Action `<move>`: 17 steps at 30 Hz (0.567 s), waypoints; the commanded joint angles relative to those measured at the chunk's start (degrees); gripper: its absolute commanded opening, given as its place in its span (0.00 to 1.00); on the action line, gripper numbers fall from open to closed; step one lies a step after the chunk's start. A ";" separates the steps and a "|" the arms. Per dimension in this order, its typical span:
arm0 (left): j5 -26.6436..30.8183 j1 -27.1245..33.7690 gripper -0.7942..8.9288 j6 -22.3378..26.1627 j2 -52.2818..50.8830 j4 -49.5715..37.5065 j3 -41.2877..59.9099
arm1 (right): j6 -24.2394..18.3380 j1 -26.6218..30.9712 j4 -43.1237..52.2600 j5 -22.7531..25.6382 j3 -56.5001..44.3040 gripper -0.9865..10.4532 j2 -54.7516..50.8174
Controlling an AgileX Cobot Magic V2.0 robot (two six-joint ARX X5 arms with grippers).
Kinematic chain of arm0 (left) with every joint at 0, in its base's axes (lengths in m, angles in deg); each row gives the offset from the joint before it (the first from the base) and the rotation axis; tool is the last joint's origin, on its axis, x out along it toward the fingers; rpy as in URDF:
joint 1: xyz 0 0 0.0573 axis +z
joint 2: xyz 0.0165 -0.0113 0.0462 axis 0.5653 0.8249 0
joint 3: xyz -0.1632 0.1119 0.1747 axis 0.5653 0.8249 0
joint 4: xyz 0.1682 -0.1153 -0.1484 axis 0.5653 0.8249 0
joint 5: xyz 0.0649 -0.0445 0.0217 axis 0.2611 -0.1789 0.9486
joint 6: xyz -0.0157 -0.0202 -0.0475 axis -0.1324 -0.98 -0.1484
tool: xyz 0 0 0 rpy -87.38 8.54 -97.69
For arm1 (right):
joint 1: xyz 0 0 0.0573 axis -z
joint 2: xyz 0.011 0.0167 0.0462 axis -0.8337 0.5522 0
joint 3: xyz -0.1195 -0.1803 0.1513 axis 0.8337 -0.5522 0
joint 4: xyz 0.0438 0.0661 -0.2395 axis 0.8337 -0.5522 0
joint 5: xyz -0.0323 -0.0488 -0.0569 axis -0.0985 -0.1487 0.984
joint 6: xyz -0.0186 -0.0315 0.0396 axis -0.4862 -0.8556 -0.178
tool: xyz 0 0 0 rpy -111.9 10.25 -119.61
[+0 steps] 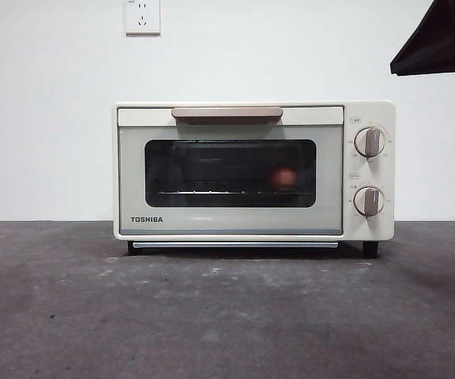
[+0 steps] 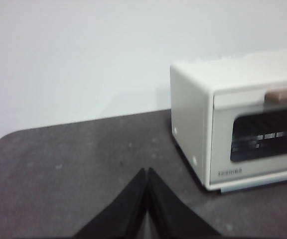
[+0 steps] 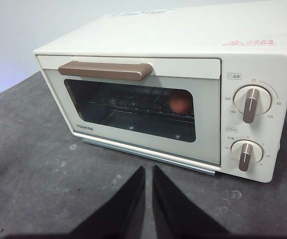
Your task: Eggoven
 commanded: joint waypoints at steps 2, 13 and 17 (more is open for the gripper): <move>0.11 0.66 0.09 0.83 -5.18 -0.15 4.76 | -0.46 -0.39 0.59 0.04 0.02 0.09 0.17; 0.11 1.01 0.09 -0.66 -11.89 4.11 13.20 | -0.46 -0.39 0.57 0.04 0.02 0.09 0.17; 0.11 1.01 0.09 -2.95 -11.89 5.07 14.75 | -0.46 -0.39 0.59 0.04 0.02 0.09 0.17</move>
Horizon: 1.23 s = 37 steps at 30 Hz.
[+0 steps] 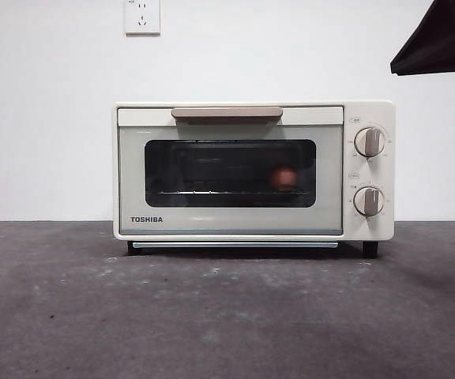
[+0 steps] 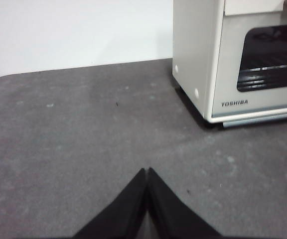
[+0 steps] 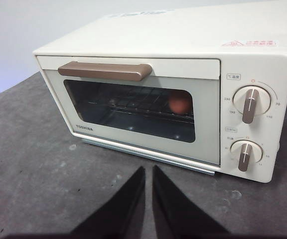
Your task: Eggoven
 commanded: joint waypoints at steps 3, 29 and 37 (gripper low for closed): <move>0.11 0.15 0.09 -2.84 -0.17 2.95 1.62 | -0.46 -0.39 0.57 0.04 0.02 0.09 0.17; 0.09 0.15 0.09 -3.89 -0.15 1.79 1.60 | -1.92 0.17 0.13 0.48 0.02 0.09 -0.68; 0.09 0.15 0.09 -3.89 -0.15 1.79 1.60 | -5.35 13.46 -3.82 -0.42 -1.57 0.09 -10.82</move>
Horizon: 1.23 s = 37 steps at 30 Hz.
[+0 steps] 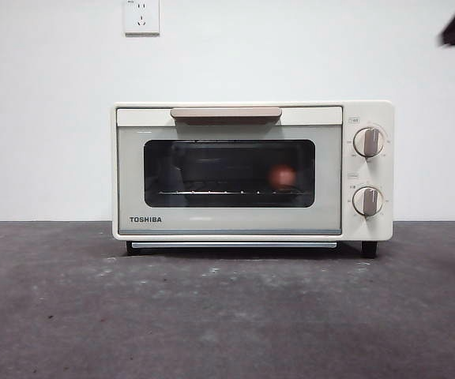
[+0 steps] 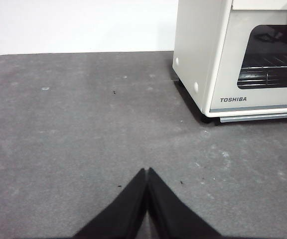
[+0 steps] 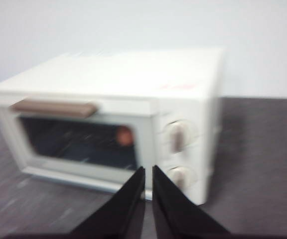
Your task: Eggoven
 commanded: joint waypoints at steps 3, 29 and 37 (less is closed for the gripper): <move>0.07 0.04 0.09 -0.22 -0.09 -0.72 1.57 | -2.64 9.38 -0.31 -0.76 -3.72 0.09 -6.12; 0.07 0.04 0.09 -0.22 -0.09 -0.72 1.57 | -3.65 23.78 -11.39 -1.05 -21.97 0.09 -27.43; 0.07 0.04 0.09 -0.22 -0.09 -0.76 1.57 | -3.69 23.80 -10.16 -0.15 -21.88 0.09 -27.43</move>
